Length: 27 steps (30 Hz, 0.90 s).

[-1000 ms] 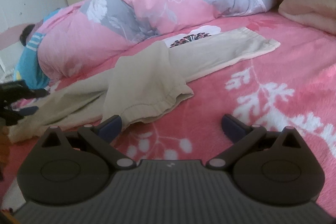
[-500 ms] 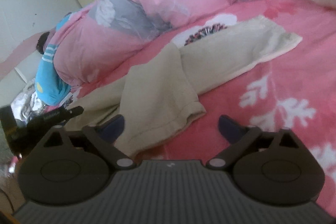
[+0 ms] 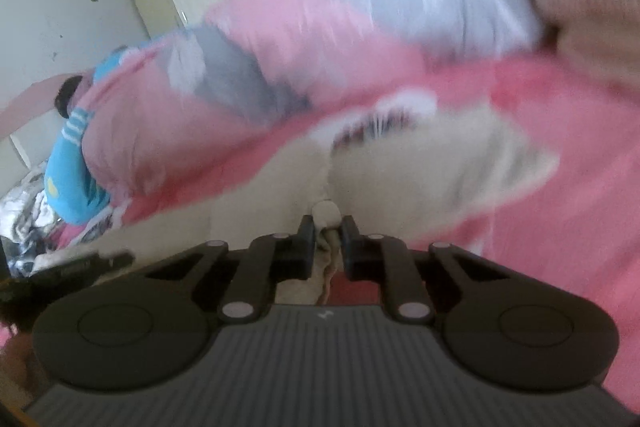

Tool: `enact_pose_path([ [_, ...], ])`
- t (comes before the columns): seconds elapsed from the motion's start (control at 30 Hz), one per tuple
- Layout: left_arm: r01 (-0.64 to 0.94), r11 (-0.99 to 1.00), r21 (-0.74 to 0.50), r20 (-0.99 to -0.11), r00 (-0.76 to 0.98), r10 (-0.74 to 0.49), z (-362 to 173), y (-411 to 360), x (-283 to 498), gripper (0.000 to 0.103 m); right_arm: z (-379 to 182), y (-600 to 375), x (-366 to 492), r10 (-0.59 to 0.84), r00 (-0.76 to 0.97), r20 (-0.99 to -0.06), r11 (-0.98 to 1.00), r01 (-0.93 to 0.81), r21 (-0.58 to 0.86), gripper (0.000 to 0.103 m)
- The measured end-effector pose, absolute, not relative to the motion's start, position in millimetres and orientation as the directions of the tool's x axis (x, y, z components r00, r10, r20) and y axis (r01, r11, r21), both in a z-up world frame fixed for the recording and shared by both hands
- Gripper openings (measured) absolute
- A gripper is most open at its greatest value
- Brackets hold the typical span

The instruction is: Fold clothes

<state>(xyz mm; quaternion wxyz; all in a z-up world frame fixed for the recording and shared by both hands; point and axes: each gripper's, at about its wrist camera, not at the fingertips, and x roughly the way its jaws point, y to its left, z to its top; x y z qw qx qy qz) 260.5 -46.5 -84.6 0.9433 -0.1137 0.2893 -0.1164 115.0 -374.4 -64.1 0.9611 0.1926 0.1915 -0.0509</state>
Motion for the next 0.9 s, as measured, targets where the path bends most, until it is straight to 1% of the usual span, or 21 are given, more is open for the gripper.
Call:
enact_pose_path([
  [0.13, 0.154, 0.945, -0.287, -0.519, 0.804, -0.289, -85, -45, 261, 0.062, -34, -388, 128, -0.100, 0.937, -0.335, 0.956, 0.184, 0.229, 0.012],
  [0.2, 0.154, 0.944, -0.291, -0.519, 0.803, -0.292, -85, -45, 261, 0.062, -24, -400, 142, -0.135, 0.933, -0.334, 0.966, 0.199, 0.165, 0.012],
  [0.3, 0.154, 0.941, -0.302, -0.519, 0.802, -0.297, -84, -43, 262, 0.062, -16, -419, 169, -0.188, 0.914, -0.360, 0.971, 0.228, 0.071, 0.011],
  [0.4, 0.153, 0.938, -0.311, -0.517, 0.801, -0.302, -84, -41, 263, 0.062, -16, -439, 198, -0.228, 0.882, -0.413, 0.968, 0.250, -0.002, 0.011],
  [0.5, 0.150, 0.935, -0.320, -0.514, 0.802, -0.305, -83, -39, 263, 0.062, -24, -456, 222, -0.254, 0.847, -0.466, 0.962, 0.270, -0.034, 0.011],
  [0.63, 0.144, 0.933, -0.329, -0.513, 0.803, -0.305, -81, -36, 264, 0.062, -42, -471, 243, -0.265, 0.810, -0.523, 0.956, 0.291, -0.034, 0.011],
  [0.9, 0.145, 0.932, -0.331, -0.516, 0.800, -0.307, -81, -35, 265, 0.062, -74, -483, 272, -0.278, 0.745, -0.606, 0.953, 0.293, -0.077, 0.011],
])
